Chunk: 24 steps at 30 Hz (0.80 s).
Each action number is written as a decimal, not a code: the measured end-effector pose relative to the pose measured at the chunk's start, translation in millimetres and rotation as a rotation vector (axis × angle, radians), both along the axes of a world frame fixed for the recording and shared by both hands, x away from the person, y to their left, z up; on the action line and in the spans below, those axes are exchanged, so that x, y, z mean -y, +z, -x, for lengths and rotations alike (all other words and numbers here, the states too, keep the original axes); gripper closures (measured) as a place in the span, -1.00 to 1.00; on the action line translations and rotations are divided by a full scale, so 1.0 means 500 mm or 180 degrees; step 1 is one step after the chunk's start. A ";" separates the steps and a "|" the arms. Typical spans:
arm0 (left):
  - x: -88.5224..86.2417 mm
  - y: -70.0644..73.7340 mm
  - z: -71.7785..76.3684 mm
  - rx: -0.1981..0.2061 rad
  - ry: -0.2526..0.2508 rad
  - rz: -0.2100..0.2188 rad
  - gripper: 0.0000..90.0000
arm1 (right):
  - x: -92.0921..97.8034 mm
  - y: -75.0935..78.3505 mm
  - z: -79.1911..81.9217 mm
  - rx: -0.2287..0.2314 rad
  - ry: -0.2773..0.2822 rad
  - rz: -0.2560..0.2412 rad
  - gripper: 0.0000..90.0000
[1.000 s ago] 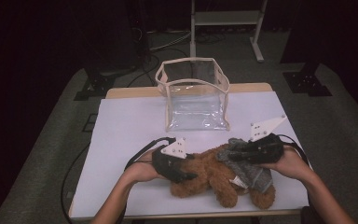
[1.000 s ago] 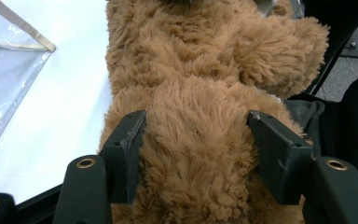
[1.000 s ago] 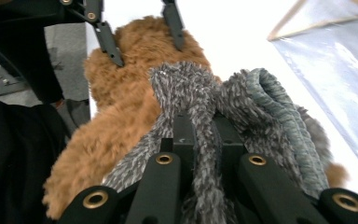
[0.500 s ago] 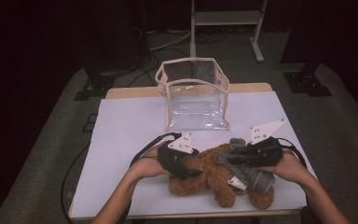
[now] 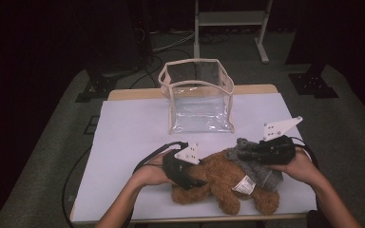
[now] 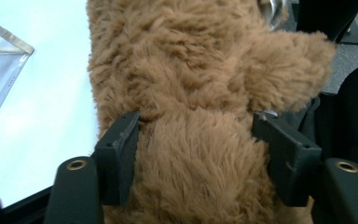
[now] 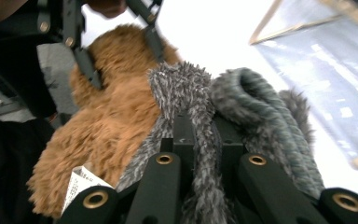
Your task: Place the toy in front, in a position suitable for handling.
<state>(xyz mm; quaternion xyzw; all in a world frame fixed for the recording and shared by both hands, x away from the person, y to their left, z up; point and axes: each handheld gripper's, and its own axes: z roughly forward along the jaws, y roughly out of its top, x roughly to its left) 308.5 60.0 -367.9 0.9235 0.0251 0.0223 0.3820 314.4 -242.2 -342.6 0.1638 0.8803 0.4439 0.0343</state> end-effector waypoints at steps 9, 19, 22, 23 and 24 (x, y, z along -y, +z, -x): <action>0.036 -0.009 -0.025 -0.0217 -0.0015 -0.0036 -0.61 | -0.009 -0.022 0.025 -0.0058 0.0118 -0.0070 0.83; 0.081 -0.038 -0.050 -0.0466 -0.0123 -0.0385 -0.85 | -0.007 -0.031 0.027 -0.0106 0.0157 -0.0085 0.83; 0.085 -0.037 -0.054 -0.0501 -0.0190 -0.0448 -0.72 | -0.007 -0.032 0.024 -0.0105 0.0160 -0.0086 0.83; 0.084 -0.032 -0.056 -0.0488 -0.0189 -0.0435 -0.55 | -0.007 -0.032 0.023 -0.0098 0.0149 -0.0082 0.83; 0.082 -0.029 -0.056 -0.0456 -0.0192 -0.0405 -0.39 | -0.006 -0.031 0.022 -0.0087 0.0128 -0.0089 0.82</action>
